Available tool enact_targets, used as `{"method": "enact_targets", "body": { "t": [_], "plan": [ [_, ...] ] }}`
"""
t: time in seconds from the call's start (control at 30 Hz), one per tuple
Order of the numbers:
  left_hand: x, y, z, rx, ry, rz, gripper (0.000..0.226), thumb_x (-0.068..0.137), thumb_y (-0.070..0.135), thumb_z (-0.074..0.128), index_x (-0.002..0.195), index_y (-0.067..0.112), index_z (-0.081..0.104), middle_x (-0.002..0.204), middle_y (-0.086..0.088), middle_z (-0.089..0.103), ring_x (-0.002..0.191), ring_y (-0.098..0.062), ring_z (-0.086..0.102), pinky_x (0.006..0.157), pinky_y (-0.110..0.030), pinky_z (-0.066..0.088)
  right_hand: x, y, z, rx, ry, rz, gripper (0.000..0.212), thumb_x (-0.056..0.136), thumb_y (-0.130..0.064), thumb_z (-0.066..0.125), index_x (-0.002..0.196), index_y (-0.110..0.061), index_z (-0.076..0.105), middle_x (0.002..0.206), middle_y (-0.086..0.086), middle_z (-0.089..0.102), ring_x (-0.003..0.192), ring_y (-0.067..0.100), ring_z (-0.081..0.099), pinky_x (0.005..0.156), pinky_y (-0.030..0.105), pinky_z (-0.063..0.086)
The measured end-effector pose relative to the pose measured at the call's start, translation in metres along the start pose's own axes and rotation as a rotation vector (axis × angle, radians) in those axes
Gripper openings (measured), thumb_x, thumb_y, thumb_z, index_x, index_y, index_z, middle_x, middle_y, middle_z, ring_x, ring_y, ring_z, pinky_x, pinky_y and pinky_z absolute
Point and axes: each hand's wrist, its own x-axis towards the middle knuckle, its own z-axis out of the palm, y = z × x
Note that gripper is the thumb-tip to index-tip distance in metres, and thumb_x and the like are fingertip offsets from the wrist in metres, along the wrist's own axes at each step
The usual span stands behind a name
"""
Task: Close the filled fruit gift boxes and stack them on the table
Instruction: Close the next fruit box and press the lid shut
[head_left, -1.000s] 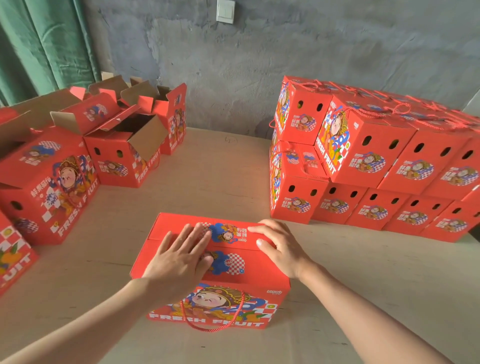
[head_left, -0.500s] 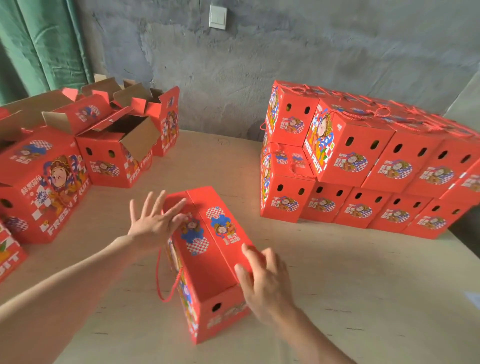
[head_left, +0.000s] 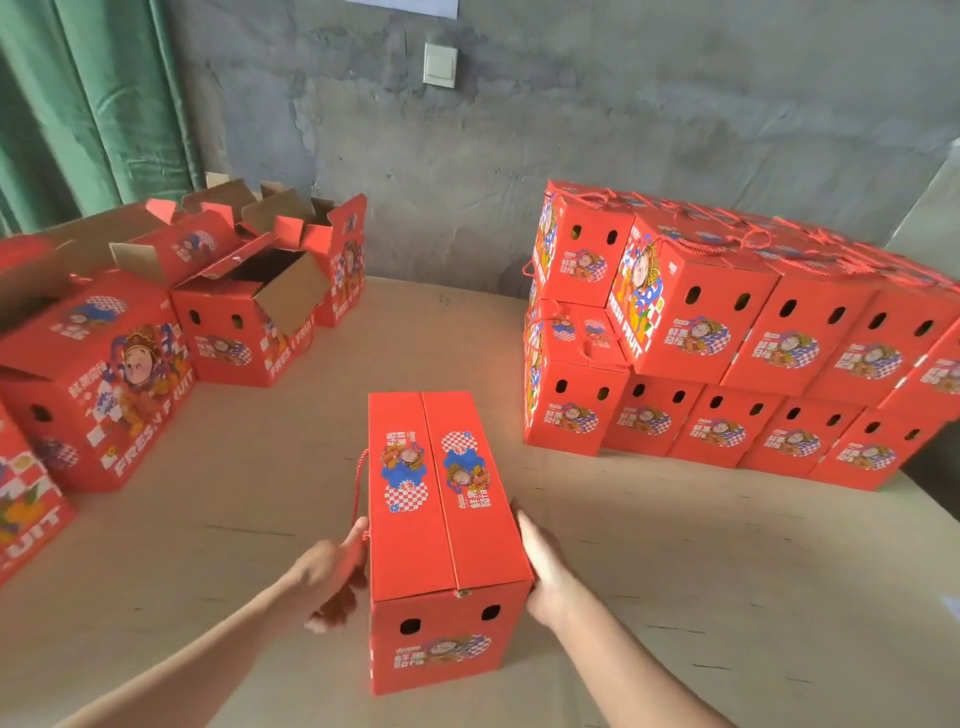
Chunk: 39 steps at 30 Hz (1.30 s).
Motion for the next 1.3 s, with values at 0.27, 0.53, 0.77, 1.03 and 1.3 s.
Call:
{"method": "enact_targets", "body": {
  "t": [0.27, 0.53, 0.77, 1.03, 1.3],
  "plan": [
    [0.008, 0.022, 0.003, -0.659, -0.001, 0.049, 0.032, 0.096, 0.009, 0.043, 0.065, 0.008, 0.052, 0.057, -0.006, 0.051, 0.047, -0.016, 0.045, 0.053, -0.028, 0.030, 0.014, -0.063, 0.032, -0.149, 0.218, -0.361, 0.024, 0.093, -0.014, 0.056, 0.102, 0.007, 0.062, 0.112, 0.023, 0.064, 0.108, 0.033, 0.060, 0.094, 0.041, 0.047],
    [-0.056, 0.125, -0.045, -0.335, 0.297, 0.800, 0.024, 0.099, 0.012, 0.042, 0.089, 0.005, 0.063, 0.087, -0.002, 0.063, 0.078, -0.009, 0.056, 0.069, -0.017, 0.042, -0.033, -0.117, 0.082, -0.288, -0.237, -0.603, 0.022, 0.094, 0.002, 0.045, 0.082, 0.001, 0.064, 0.091, 0.017, 0.066, 0.077, 0.023, 0.063, 0.079, 0.023, 0.054],
    [-0.077, 0.121, -0.052, 0.294, 0.517, 1.029, 0.029, 0.097, 0.013, 0.045, 0.085, 0.001, 0.069, 0.080, -0.009, 0.068, 0.069, -0.021, 0.058, 0.061, -0.023, 0.039, -0.050, -0.122, 0.098, -0.050, -0.429, -0.312, 0.030, 0.093, -0.008, 0.035, 0.077, -0.002, 0.060, 0.056, 0.005, 0.061, 0.051, 0.019, 0.060, 0.060, 0.027, 0.052],
    [-0.049, 0.031, -0.028, 0.333, 0.274, 0.894, 0.036, 0.091, 0.020, 0.059, 0.125, 0.008, 0.055, 0.130, -0.001, 0.054, 0.123, -0.014, 0.048, 0.101, -0.021, 0.034, -0.065, -0.161, 0.106, -0.102, -0.200, -0.396, 0.025, 0.092, -0.013, 0.041, 0.069, -0.014, 0.052, 0.041, -0.010, 0.048, 0.048, 0.008, 0.054, 0.056, 0.022, 0.032],
    [-0.020, 0.055, -0.047, 0.359, 0.272, 1.066, 0.048, 0.094, 0.029, 0.054, 0.136, 0.010, 0.044, 0.141, 0.001, 0.043, 0.126, -0.011, 0.044, 0.100, -0.016, 0.032, -0.082, -0.182, 0.127, -0.271, -0.085, -0.646, 0.021, 0.090, -0.004, 0.046, 0.073, -0.012, 0.055, 0.064, 0.003, 0.063, 0.061, 0.015, 0.058, 0.066, 0.029, 0.036]
  ]
}}
